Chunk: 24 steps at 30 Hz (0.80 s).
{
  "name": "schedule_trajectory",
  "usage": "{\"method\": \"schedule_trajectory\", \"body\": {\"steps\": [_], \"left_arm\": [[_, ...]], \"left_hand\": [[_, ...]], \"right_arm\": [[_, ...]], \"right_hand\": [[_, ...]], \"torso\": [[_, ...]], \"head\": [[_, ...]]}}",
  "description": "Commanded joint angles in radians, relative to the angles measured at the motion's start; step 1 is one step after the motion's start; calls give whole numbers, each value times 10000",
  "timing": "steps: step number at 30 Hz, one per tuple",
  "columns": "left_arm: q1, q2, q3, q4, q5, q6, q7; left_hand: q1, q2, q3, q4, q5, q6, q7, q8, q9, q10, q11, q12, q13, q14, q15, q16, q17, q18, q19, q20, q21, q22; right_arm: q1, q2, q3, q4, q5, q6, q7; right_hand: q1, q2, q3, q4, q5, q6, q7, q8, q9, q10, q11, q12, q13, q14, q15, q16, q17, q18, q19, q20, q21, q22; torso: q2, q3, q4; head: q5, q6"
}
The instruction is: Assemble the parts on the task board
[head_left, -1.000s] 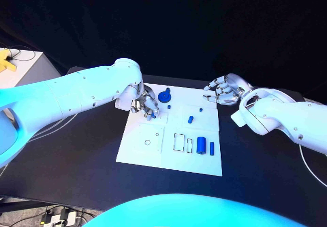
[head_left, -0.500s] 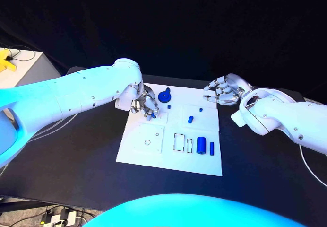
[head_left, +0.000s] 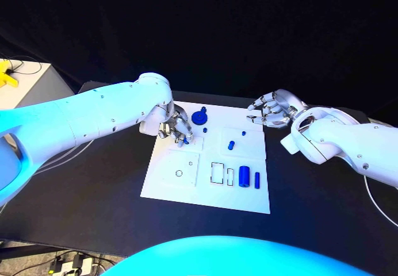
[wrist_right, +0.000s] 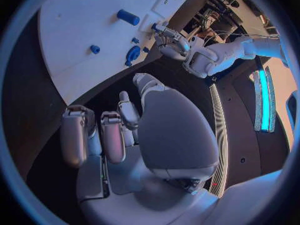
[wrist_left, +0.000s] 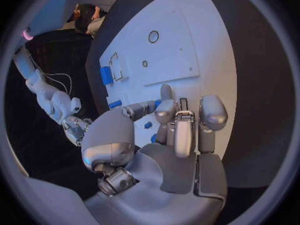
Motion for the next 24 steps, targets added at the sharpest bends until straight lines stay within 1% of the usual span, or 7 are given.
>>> {"method": "schedule_trajectory", "body": {"steps": [1, 7, 9, 12, 16, 22, 24], "left_arm": [[-186, 73, -88, -7, -169, -81, -5], [-245, 119, -103, -36, -169, -195, -1], [-253, 133, -108, -50, -168, -213, -3], [-259, 150, -112, -58, -156, -224, -5], [-262, 163, -117, -63, -142, -237, -5], [-264, 176, -122, -91, -120, -253, -10], [-264, 180, -123, -100, -121, -252, -16]], "left_hand": [[91, 201, 1728, -1691, -3, 61, -155, 29, -17, -76, -33, -54, -5, 1017, -48, -29, 2496, -101, 31, -17, 2, -8], [93, 213, 1718, -1672, -17, 57, -151, 29, -27, -76, -29, -57, 0, 1015, -46, -32, 2491, -102, 31, -16, 2, -6], [93, 216, 1716, -1668, -20, 57, -150, 29, -29, -76, -29, -59, -1, 1015, -46, -32, 2490, -100, 26, -16, -3, -15], [92, 218, 1713, -1663, -23, 56, -150, 29, -31, -79, -28, -64, -7, 1015, -46, -32, 2489, -100, 26, -16, -2, -14], [91, 222, 1709, -1656, -28, 56, -149, 30, -34, -76, -27, -62, 0, 1016, -45, -31, 2492, -98, 19, -15, -9, -27], [63, 241, 1671, -1607, -51, 70, -147, 43, -50, -51, -24, -41, 47, 1033, -41, -5, 2550, -106, 35, -12, 5, 6], [-8, 267, 1567, -1522, -103, 91, -149, 65, -81, -27, -22, -38, 73, 1035, -35, -2, 2556, -107, 35, -7, 2, 8]], "right_arm": [[-6, -8, 3, 27, -89, 142, 81], [-6, -16, 3, 32, -89, 142, 81], [-6, -17, 3, 32, -89, 141, 81], [-6, -20, 3, 34, -89, 141, 80], [-6, -21, 3, 33, -89, 141, 80], [-6, -20, 3, 35, -89, 139, 81], [-6, -20, 3, 33, -89, 139, 82]], "right_hand": [[-77, -48, 54, 19, 30, -81, -8, -38, -12, -83, -13, 28, -4, 795, 97, -37, 1796, 60, 313, 91, -34, 1329], [-77, -48, 54, 19, 30, -81, -8, -38, -12, -83, -13, 28, -4, 795, 97, -37, 1796, 60, 313, 91, -34, 1329], [-77, -48, 54, 19, 30, -81, -8, -38, -12, -83, -13, 28, -4, 795, 97, -37, 1796, 60, 313, 91, -34, 1329], [-77, -48, 54, 19, 30, -81, -8, -38, -12, -83, -13, 28, -4, 795, 97, -37, 1796, 60, 313, 91, -34, 1329], [-77, -48, 54, 19, 30, -81, -8, -38, -12, -83, -13, 28, -4, 795, 97, -37, 1796, 60, 313, 91, -34, 1329], [-92, -62, 94, 18, 43, -83, -7, -37, -14, -77, -12, 39, 0, 796, 98, -36, 1799, 58, 317, 91, -28, 1335], [-93, -63, 101, 17, 48, -83, -7, -37, -15, -77, -12, 40, 0, 797, 98, -34, 1802, 57, 318, 91, -25, 1337]], "torso": [[2, -6, 0], [5, 7, -24], [2, 9, -25], [-6, 5, -1], [-7, 4, 10], [-4, 14, -10], [-3, 8, -12]], "head": [[-9, 2], [-7, 2], [-8, 2], [-28, 2], [-29, 2], [-24, 2], [-27, 2]]}}
